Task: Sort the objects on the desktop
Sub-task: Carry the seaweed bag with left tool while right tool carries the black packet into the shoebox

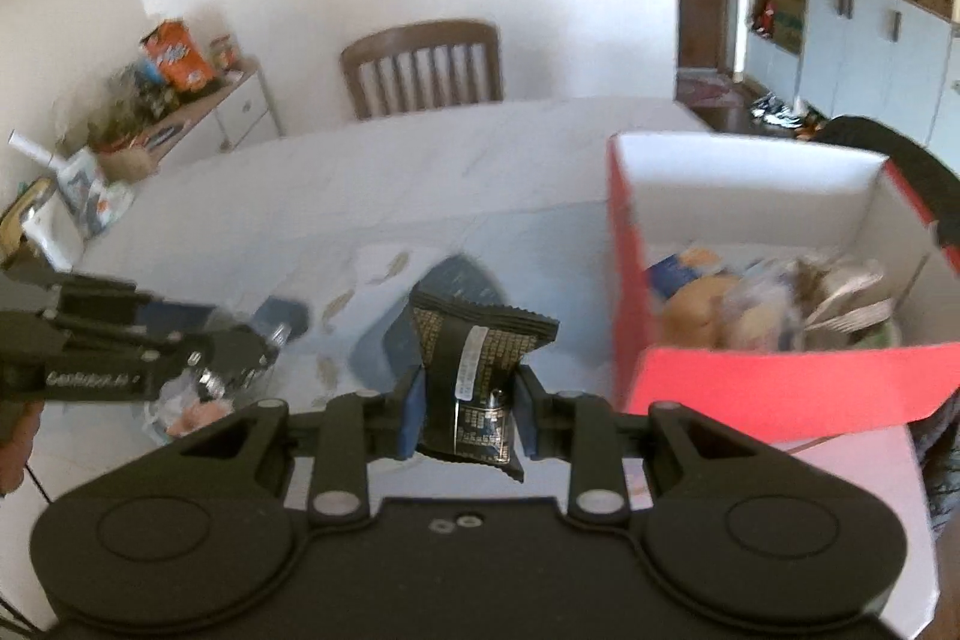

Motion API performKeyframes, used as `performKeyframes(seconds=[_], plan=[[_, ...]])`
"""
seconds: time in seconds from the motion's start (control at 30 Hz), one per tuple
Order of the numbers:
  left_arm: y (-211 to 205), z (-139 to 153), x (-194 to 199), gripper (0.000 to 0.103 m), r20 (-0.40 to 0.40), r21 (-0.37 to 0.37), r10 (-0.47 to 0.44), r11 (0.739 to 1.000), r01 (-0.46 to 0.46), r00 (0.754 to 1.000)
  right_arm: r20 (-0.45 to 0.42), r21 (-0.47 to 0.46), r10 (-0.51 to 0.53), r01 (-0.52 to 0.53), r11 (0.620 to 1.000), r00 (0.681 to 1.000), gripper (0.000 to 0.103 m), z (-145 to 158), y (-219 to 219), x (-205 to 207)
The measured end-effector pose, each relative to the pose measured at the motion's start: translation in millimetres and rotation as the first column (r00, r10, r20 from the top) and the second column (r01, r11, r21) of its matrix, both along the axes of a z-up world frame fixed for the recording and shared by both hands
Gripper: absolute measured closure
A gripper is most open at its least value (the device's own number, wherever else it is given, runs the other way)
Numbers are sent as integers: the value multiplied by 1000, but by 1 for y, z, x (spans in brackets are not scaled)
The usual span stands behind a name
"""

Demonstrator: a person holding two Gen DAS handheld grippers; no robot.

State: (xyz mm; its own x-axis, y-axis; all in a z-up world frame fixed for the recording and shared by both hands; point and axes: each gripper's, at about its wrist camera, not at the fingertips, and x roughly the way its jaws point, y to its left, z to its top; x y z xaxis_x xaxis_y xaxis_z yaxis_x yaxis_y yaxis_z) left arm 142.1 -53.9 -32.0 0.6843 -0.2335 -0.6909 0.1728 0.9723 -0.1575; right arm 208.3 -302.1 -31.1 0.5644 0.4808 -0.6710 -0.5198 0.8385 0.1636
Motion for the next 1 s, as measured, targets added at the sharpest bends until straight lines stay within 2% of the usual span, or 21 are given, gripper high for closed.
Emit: performKeyframes(seconds=[0.3, 0.5, 1.0], plan=[[-32, 18, 19, 69, 33, -35, -52, 998, 53, 998, 29, 15, -80, 79, 997, 996, 74, 26, -53, 38], [-58, 26, 41, 69, 54, -29, -75, 997, 76, 996, 53, 18, -139, 138, 990, 989, 74, 33, -88, 70], [-136, 45, 103, 69, 94, 13, -167, 986, 167, 981, 36, -22, -133, 133, 991, 991, 74, 27, -139, 130]])
